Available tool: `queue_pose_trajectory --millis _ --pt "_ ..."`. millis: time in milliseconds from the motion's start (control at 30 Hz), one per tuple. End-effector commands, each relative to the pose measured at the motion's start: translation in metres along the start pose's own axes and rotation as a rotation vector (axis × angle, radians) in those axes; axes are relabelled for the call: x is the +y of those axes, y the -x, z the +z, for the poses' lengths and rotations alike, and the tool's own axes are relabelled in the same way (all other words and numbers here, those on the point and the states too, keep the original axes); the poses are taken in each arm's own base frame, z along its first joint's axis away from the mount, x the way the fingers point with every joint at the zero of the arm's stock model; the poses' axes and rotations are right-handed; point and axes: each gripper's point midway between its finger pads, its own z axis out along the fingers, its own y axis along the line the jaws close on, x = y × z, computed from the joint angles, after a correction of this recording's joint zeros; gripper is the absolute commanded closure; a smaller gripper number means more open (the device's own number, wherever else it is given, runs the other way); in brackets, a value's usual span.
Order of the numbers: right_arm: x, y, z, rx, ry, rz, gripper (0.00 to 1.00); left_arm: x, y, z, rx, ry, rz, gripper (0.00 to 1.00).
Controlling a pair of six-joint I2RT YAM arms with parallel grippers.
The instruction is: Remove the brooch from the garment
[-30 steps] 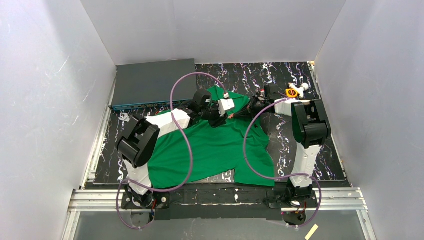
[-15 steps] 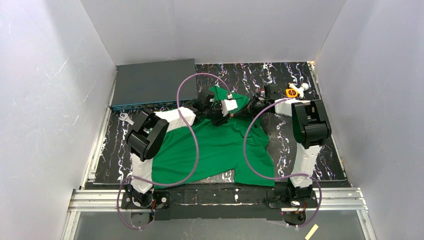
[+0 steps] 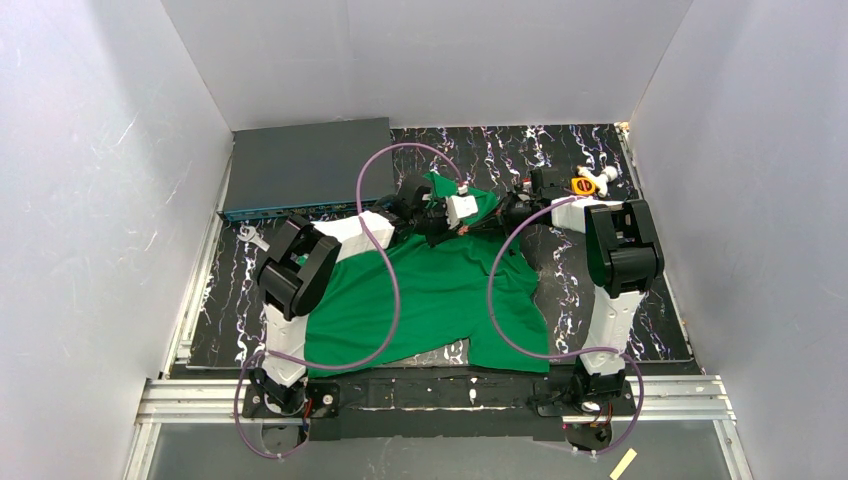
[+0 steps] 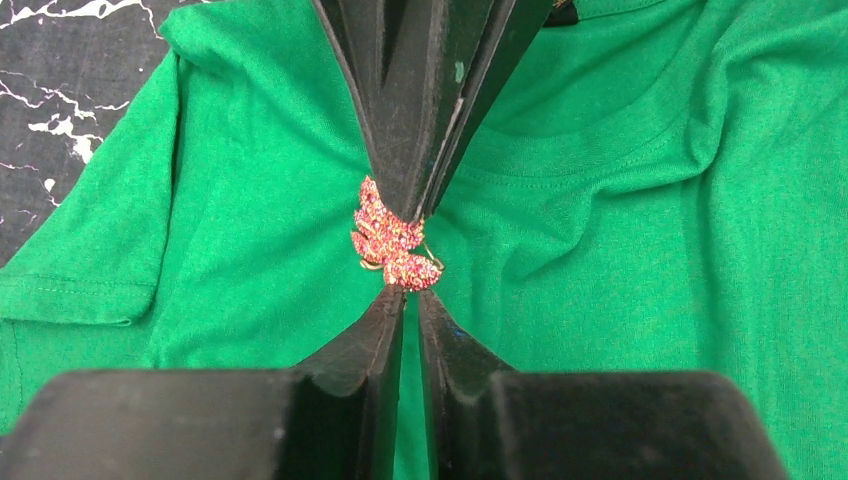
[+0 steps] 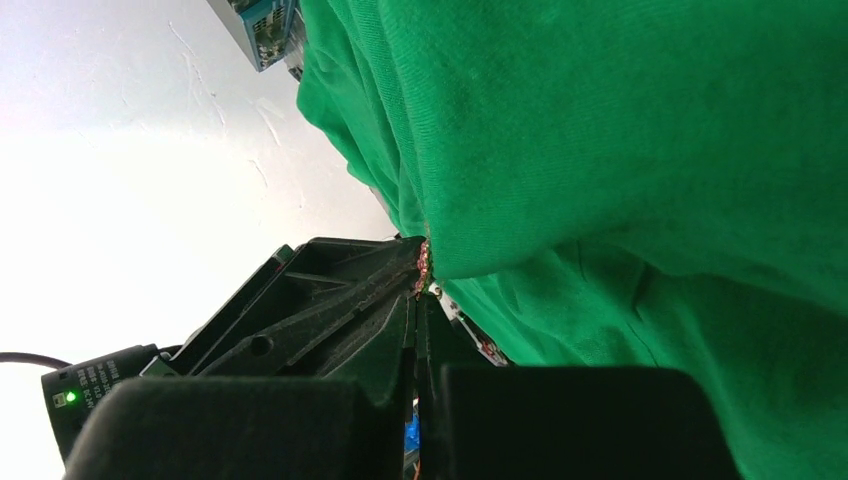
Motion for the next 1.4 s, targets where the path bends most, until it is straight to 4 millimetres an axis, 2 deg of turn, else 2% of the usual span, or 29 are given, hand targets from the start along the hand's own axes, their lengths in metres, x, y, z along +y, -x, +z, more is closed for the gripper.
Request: queue_pose_trajectory --millis 0,33,100,233,300,333,367,400,467,533,700,933,1367 --pt "0.013 -0.011 -0.011 0.029 0.034 -0.010 0.99 0.004 0.012 0.002 -0.028 -0.002 0.025 0.95" --pt "0.013 -0.010 -0.012 0.028 0.034 -0.008 0.99 0.004 0.012 0.002 -0.028 -0.002 0.024 1.00" --pt "0.013 -0.008 -0.013 0.025 0.036 -0.009 0.95 0.004 0.012 0.002 -0.028 -0.002 0.020 1.00" --pt "0.016 -0.001 -0.017 0.012 0.040 -0.026 0.76 0.001 0.014 -0.001 -0.034 -0.006 0.000 1.00" --pt "0.017 0.002 -0.019 0.006 0.041 -0.035 0.70 -0.003 0.017 -0.004 -0.042 -0.015 -0.023 1.00" --pt "0.015 0.004 -0.020 0.002 0.040 -0.035 0.71 -0.004 0.018 -0.007 -0.045 -0.015 -0.034 1.00" --pt "0.013 0.004 -0.020 -0.003 0.037 -0.034 0.77 -0.005 0.016 -0.007 -0.040 -0.012 -0.034 1.00" --pt "0.013 0.005 -0.020 -0.005 0.041 -0.044 0.70 -0.002 0.010 -0.007 -0.021 0.006 -0.024 0.97" --pt "0.007 0.009 -0.019 -0.028 0.012 -0.070 0.61 0.000 0.004 -0.006 -0.005 0.018 0.010 0.80" --pt "0.000 0.016 -0.017 -0.054 -0.027 -0.100 0.58 0.001 0.006 -0.005 -0.009 0.021 0.004 0.72" --pt "-0.014 0.028 -0.011 -0.079 -0.098 -0.129 0.55 0.002 0.003 -0.005 -0.001 0.028 -0.003 0.63" --pt "-0.025 0.033 -0.003 -0.074 -0.133 -0.150 0.56 0.005 0.004 -0.008 0.003 0.048 -0.021 0.58" --pt "-0.007 0.023 0.014 -0.028 -0.075 -0.152 0.58 0.004 -0.002 -0.011 0.012 0.054 -0.020 0.56"
